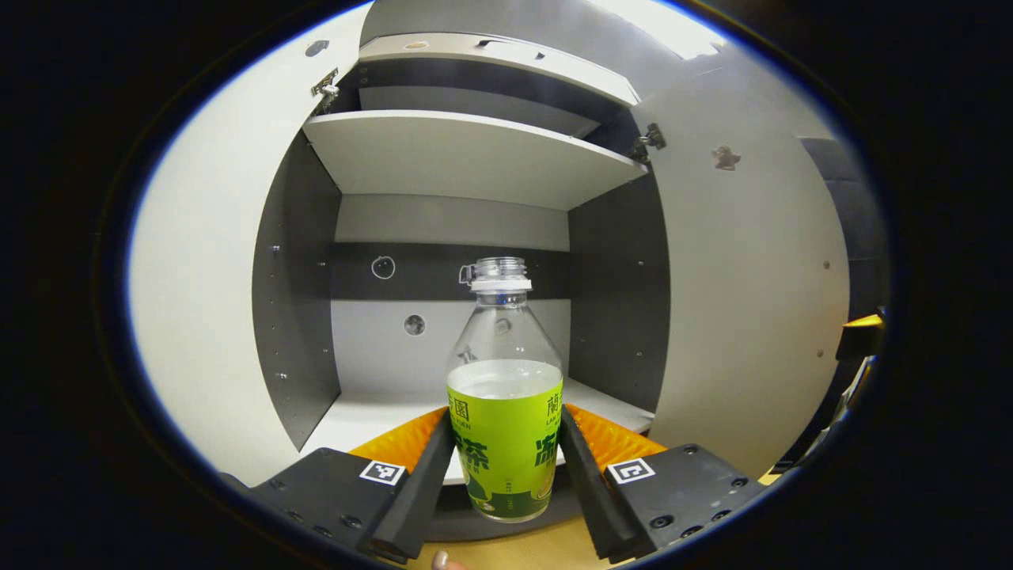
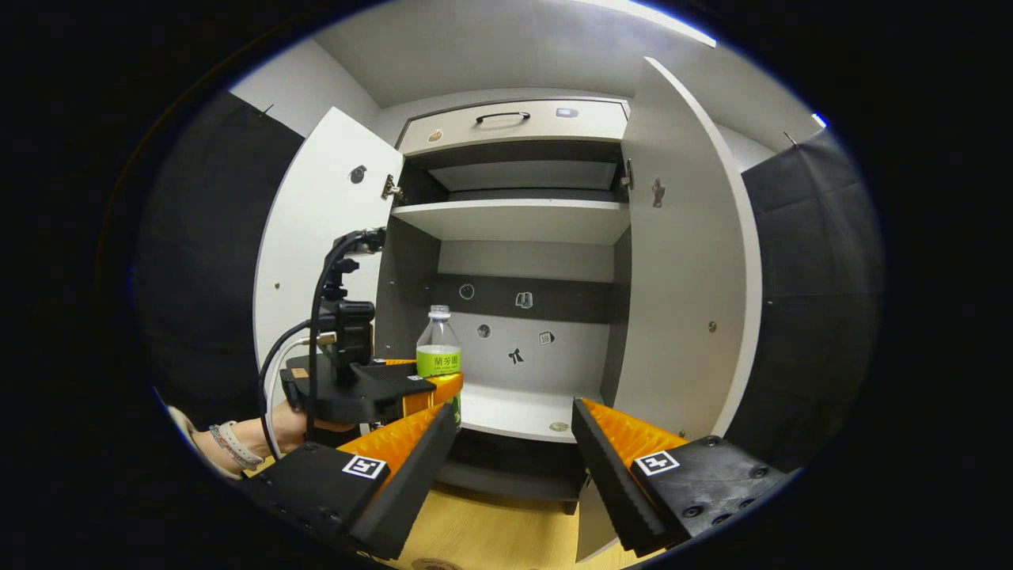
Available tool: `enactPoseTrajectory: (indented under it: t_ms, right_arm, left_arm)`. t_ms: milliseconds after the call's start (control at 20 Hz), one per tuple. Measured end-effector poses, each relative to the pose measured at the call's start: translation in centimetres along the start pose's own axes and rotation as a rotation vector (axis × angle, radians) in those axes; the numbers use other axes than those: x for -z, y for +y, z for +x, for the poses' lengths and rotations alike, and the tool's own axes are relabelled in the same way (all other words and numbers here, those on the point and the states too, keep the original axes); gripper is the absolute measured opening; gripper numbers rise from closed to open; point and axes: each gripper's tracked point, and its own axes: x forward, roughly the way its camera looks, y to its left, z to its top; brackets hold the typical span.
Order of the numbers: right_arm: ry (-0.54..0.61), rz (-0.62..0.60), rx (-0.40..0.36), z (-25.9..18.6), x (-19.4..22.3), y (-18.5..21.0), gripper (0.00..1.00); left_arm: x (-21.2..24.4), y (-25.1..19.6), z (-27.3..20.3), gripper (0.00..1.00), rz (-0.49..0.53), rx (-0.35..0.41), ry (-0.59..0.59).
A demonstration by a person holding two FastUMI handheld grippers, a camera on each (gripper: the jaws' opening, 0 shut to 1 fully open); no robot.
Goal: Grasp the bottle in the cabinet with the left hand and place it on the coaster, then close the right door with the right hand and the left door with the left hand.
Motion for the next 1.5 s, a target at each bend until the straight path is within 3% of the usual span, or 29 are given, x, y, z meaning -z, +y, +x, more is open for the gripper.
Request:
enactPoseTrajectory:
  t_ms: [550, 950, 1150, 1500]
  right_arm:
    - [0.003, -0.037, 0.144, -5.2, -0.2, -1.7, 0.98]
    - [0.024, -0.05, 0.211, -7.5, 0.8, -3.1, 1.0]
    - [0.024, -0.031, 0.199, -7.6, 1.1, -3.7, 0.98]
    - [0.066, 0.018, 0.127, -7.2, 4.9, -4.0, 0.98]
  left_arm:
    - [3.3, -4.4, -8.6, 0.78, 0.018, 0.103, 0.003]
    - [9.5, -9.0, -13.6, 0.78, -0.018, 0.203, 0.042]
    - [12.7, -11.3, -15.0, 0.78, -0.075, 0.23, 0.053]
    - [19.3, -12.2, -15.9, 0.78, -0.091, 0.146, 0.083]
